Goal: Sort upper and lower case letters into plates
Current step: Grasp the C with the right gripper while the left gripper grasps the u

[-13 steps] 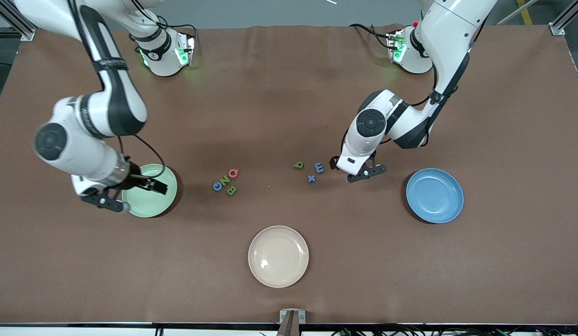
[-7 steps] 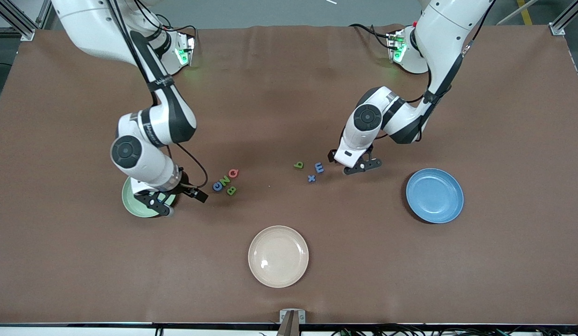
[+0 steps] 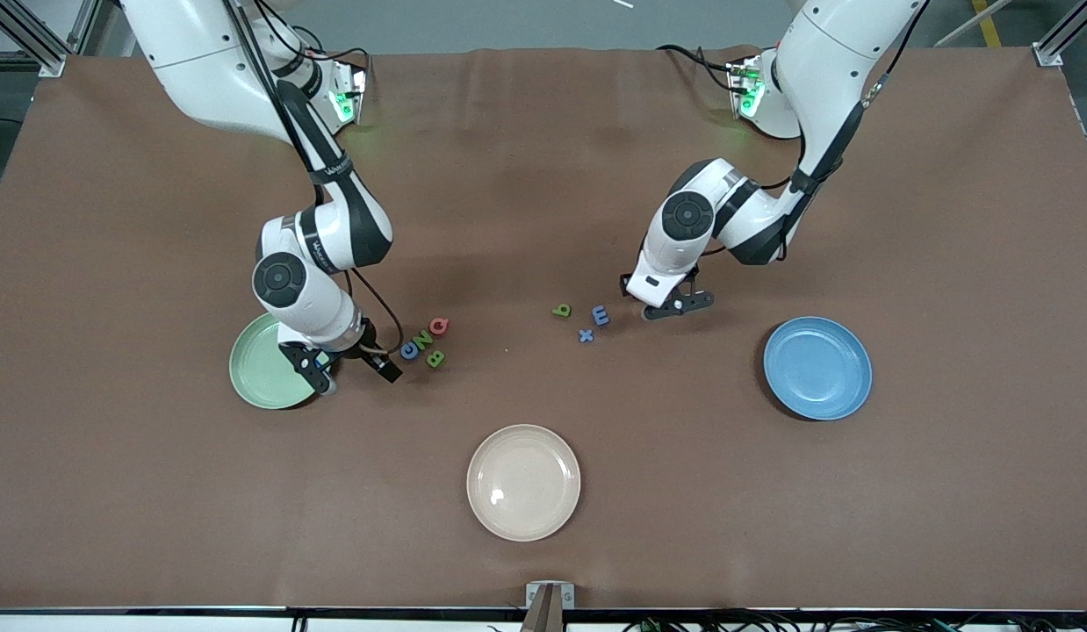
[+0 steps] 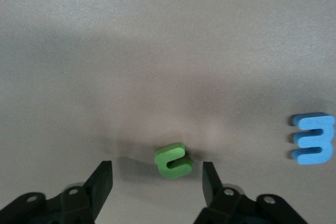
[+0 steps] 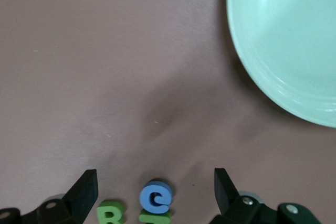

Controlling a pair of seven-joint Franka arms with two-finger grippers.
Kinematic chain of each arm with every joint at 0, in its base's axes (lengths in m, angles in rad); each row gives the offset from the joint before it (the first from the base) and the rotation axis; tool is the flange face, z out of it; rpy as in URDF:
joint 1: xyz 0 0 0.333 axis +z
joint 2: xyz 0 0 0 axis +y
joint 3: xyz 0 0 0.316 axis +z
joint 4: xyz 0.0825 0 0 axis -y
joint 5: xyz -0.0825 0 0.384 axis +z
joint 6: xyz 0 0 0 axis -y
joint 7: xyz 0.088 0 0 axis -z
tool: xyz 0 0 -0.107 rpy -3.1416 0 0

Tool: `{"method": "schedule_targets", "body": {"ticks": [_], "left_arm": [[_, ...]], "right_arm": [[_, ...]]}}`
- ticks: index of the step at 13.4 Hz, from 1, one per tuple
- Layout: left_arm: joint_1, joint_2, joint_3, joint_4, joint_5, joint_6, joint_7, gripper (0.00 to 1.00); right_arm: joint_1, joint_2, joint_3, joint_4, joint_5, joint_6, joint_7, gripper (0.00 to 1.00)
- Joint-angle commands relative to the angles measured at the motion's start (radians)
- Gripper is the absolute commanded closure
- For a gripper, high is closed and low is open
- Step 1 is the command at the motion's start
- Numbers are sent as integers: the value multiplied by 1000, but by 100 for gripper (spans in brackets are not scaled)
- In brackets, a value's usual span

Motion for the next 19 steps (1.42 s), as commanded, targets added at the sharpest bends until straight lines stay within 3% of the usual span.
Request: {"method": "schedule_targets", "body": {"ticks": [1, 8, 13, 16, 19], "left_arm": [[-3, -16, 0, -20, 21, 74, -26, 24], [-6, -4, 2, -28, 23, 108, -34, 33], [-6, 5, 2, -28, 46, 108, -37, 41], [-6, 7, 2, -28, 46, 108, -37, 50], [-6, 7, 2, -28, 57, 108, -37, 52]], "right_arm": [[32, 16, -14, -21, -9, 19, 65, 4], [87, 103, -36, 58, -63, -6, 161, 6], [89, 114, -34, 107, -60, -73, 162, 21], [105, 119, -33, 113, -46, -76, 168, 24], [122, 120, -33, 113, -48, -76, 207, 24]]}}
